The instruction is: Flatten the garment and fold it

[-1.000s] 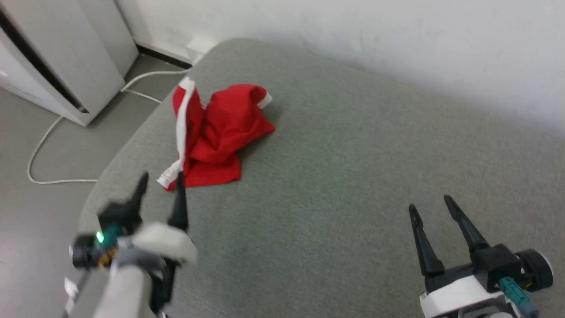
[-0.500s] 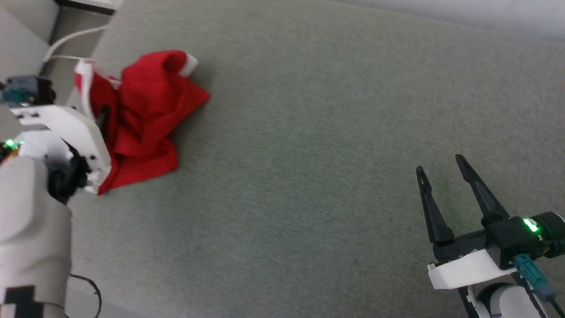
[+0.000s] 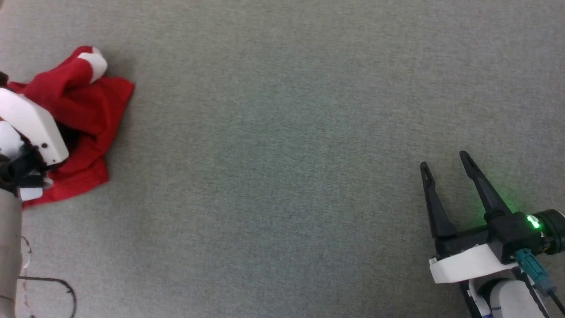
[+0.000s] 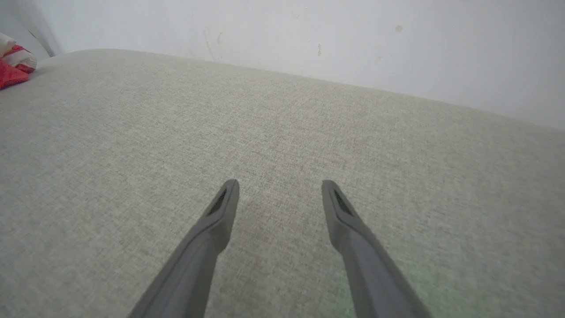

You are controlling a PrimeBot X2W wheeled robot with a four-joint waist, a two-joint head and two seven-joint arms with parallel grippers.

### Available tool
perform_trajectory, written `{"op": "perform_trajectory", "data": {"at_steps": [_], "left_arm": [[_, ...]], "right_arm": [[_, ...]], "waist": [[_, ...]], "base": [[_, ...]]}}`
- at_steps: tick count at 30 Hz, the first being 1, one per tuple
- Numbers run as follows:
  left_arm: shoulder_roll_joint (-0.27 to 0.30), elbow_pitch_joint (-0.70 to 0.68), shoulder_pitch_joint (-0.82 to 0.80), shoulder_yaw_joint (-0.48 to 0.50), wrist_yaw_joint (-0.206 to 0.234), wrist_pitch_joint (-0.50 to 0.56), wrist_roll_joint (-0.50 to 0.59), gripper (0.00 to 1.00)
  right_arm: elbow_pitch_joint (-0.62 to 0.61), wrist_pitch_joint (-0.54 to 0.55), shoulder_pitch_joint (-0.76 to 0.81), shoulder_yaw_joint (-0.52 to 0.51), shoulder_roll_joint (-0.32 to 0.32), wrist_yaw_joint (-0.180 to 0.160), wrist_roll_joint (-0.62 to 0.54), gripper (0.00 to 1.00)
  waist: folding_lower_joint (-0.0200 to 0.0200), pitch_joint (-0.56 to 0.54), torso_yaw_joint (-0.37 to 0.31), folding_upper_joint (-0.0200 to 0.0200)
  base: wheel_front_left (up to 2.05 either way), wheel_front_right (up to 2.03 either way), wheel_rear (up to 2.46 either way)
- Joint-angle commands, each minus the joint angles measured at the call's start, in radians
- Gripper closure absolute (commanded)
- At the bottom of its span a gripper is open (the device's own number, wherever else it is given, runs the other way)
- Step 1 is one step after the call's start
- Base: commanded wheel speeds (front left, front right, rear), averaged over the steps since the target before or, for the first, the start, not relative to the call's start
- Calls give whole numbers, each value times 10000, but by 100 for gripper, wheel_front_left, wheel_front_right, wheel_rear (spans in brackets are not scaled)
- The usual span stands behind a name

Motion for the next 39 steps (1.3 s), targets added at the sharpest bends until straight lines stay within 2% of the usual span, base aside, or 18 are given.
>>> {"op": "perform_trajectory", "data": {"at_steps": [1,6,13,20,26,29,34,39], "left_arm": [[-349,138,325,-312,-69,205,-301,100],[8,-97,406,-261,-69,-767,-732,100],[376,-549,-21,-50,-70,-3210,-824,100],[549,-1491,-257,-487,-70,-5344,-610,100],[216,-2652,-123,-1097,-70,-6580,-483,100],[-145,-3344,45,-1419,-59,-6916,-361,100],[-726,-4389,464,-2010,27,-6868,-199,100],[-1580,-5414,1063,-2915,133,-6475,-170,100]], "right_arm": [[101,-77,-193,-32,34,-21,-45,0],[405,-155,-230,-67,93,-21,-50,0],[948,-257,-145,-372,162,-21,-8,0],[1477,-302,109,-888,224,-21,66,0],[1552,-312,217,-1292,241,-21,95,0],[1445,-313,274,-1383,243,-21,123,0],[1273,-314,348,-1420,244,-21,148,0],[1078,-314,406,-1273,245,-21,207,0]], "waist": [[1,99,-186,0],[1,-384,-87,0],[1,-1622,-5,0],[1,-3079,-203,0],[1,-4079,-648,0],[1,-4412,-952,0],[1,-4682,-1480,0],[1,-4699,-2309,0]], "base": [[0,0,0],[0,0,0],[0,0,0],[0,0,0],[0,0,0],[0,0,0],[0,0,0],[0,0,0]]}}
